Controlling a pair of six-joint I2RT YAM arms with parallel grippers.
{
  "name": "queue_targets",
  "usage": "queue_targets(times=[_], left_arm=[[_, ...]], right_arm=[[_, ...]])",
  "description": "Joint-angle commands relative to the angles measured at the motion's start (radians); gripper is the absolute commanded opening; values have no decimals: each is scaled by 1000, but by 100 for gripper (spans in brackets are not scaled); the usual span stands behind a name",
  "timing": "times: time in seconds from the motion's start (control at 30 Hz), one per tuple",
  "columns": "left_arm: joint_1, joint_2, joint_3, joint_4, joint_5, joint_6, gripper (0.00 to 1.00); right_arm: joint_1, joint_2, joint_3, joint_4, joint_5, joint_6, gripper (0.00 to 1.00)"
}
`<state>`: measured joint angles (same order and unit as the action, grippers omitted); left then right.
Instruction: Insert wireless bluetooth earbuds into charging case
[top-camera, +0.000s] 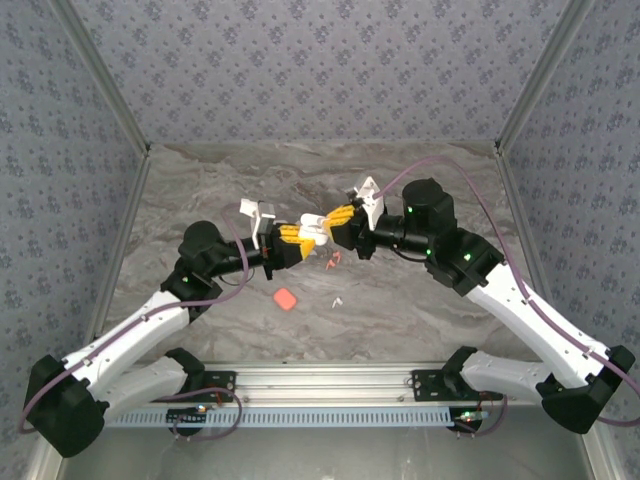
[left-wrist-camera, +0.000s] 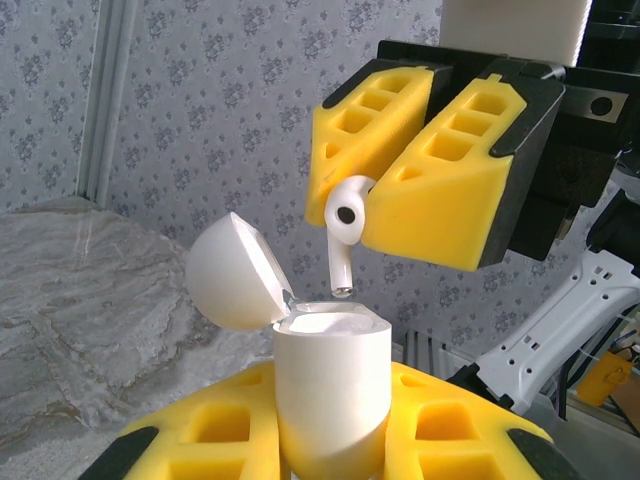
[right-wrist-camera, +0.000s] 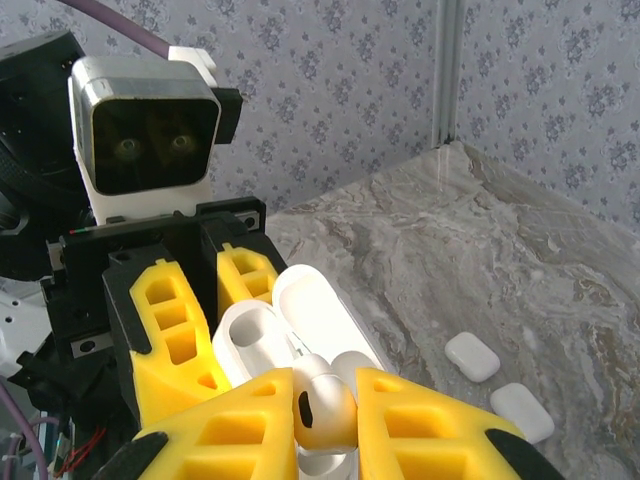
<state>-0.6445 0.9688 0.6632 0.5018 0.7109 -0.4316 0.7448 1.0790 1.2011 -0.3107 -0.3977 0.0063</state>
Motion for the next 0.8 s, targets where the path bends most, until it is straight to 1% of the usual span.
queue_targets(times=[0.0, 0.3, 0.57, 0.7, 0.77], left_arm=[[-7, -13, 48, 41, 17, 4, 0], [-7, -12, 49, 40, 16, 5, 0], [-7, -15, 47, 47, 22, 4, 0], [-7, -15, 47, 50, 19, 4, 0], [-7, -14, 47, 51, 19, 5, 0]], right_arm=[[1, -6, 0, -16, 1, -17, 19], [-2, 9, 0, -24, -28, -19, 19], [-6, 44, 0, -45, -116, -7, 19], [-11, 56, 14, -50, -151, 3, 24], [-17, 53, 15, -33, -164, 20, 32]])
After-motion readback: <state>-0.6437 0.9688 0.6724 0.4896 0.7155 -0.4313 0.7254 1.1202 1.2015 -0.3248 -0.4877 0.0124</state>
